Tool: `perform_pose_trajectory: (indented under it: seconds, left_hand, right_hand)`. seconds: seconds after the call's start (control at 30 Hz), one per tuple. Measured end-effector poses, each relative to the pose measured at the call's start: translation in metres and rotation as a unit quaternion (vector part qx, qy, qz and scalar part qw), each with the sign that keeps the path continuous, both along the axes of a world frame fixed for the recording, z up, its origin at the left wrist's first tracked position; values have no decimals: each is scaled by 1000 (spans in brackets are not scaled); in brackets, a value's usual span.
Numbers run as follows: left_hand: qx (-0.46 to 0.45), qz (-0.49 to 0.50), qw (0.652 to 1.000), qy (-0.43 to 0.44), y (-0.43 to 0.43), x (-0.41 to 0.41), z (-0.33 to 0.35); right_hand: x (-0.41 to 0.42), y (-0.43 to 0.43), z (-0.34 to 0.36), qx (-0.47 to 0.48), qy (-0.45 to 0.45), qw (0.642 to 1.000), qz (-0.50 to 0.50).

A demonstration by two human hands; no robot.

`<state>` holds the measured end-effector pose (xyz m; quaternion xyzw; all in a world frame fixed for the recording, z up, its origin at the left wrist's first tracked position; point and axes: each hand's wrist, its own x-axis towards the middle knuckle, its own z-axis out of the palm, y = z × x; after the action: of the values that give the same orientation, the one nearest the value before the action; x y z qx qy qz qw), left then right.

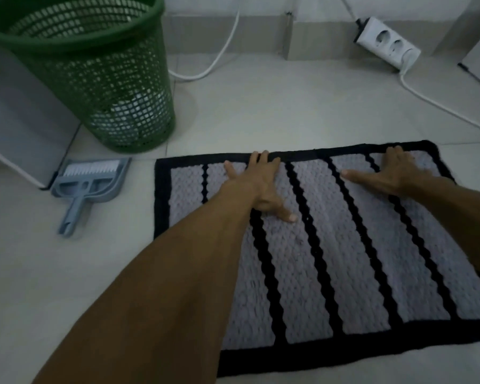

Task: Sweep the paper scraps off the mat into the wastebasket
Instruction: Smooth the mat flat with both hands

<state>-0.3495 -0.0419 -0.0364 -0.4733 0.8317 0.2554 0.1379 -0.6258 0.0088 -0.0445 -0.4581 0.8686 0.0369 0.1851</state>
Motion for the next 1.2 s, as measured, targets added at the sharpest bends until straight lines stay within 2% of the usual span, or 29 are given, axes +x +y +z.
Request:
perform_pose_trajectory:
  seconds: [0.1, 0.2, 0.23, 0.3, 0.37, 0.43, 0.5, 0.57, 0.63, 0.67, 0.8, 1.2]
  left_hand:
    - [-13, 44, 998, 43, 6, 11, -9]
    - [-30, 81, 992, 97, 12, 17, -17]
    - [-34, 94, 988, 118, 13, 18, -18]
    - [-50, 107, 980, 159, 16, 22, -21]
    - [-76, 93, 973, 195, 21, 32, -24]
    - [-106, 83, 969, 208, 22, 53, -23]
    - [-167, 115, 961, 187, 19, 86, -22]
    - [-206, 200, 945, 155, 12, 123, -23]
    - [-185, 287, 930, 137, 6, 155, -28]
    - [-172, 298, 931, 126, 6, 166, -32]
    - [-146, 259, 949, 104, 9, 176, -41]
    - [-115, 260, 957, 64, 1, 169, -41]
  right_hand:
    - [29, -2, 8, -37, -17, 999, 8]
    - [97, 4, 0, -191, -61, 971, 131]
    - [123, 2, -3, -205, -74, 959, 179]
    - [162, -3, -12, -153, -62, 958, 234]
    - [177, -7, -22, -89, -17, 968, 236]
    - [173, -6, -25, -75, 8, 968, 238]
    - [169, -4, -25, -78, 12, 966, 246]
    - [168, -5, -26, -76, 12, 967, 243]
    - [169, -5, -26, -75, 19, 968, 237]
    - [170, -5, -26, -75, 22, 969, 236]
    - [169, -5, -26, -83, 20, 970, 227]
    - [168, -3, -24, -74, 29, 973, 215]
